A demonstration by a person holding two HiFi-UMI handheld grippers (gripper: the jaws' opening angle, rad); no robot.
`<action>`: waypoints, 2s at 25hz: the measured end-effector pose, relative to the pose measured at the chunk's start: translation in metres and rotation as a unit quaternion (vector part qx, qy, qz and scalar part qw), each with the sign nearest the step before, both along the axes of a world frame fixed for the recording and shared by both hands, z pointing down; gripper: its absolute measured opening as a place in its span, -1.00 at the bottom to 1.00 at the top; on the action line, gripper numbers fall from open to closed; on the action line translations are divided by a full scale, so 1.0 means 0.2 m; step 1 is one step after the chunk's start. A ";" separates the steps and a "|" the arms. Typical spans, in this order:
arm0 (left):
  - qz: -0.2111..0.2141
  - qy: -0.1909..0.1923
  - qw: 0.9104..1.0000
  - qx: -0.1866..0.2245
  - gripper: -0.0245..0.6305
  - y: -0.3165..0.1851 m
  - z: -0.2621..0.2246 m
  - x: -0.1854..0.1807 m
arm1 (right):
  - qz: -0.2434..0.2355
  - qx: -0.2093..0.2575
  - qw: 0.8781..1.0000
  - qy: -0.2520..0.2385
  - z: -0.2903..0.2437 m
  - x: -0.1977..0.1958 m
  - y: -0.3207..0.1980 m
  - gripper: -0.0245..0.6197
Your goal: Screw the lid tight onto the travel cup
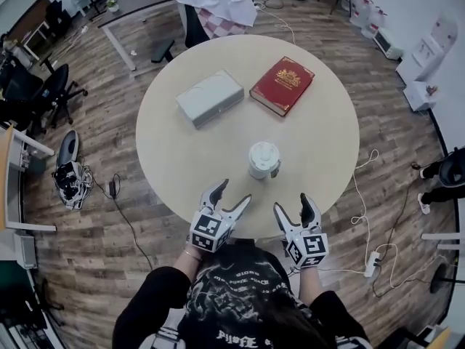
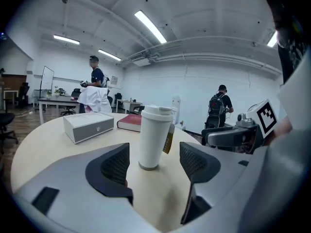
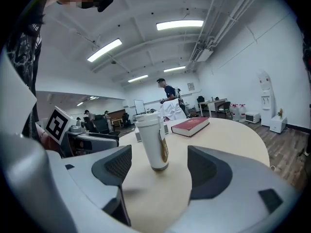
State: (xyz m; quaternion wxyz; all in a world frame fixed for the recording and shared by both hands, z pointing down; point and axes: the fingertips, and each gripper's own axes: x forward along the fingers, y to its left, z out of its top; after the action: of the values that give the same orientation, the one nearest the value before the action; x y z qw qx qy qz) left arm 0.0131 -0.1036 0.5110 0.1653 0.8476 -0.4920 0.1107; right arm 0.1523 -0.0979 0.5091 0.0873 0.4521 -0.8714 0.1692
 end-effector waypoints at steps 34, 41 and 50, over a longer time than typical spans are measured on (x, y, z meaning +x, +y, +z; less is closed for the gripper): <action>0.248 -0.056 0.966 -0.044 0.26 -0.50 0.36 0.27 | -0.116 -0.030 0.990 0.070 0.05 -0.21 -0.06 0.15; 0.259 -0.065 0.962 -0.049 0.26 -0.50 0.38 0.28 | -0.208 0.035 0.970 0.120 -0.08 -0.22 -0.17 0.15; 0.260 -0.074 0.961 -0.058 0.26 -0.50 0.37 0.27 | -0.379 0.101 0.886 0.247 -0.33 -0.28 -0.36 0.14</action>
State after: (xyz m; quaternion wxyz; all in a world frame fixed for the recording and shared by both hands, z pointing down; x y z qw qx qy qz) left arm 0.0678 -0.2037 0.5858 0.1434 0.9246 -0.2582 0.2405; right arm 0.0965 -0.1690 0.4430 0.3107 0.1214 -0.9391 -0.0831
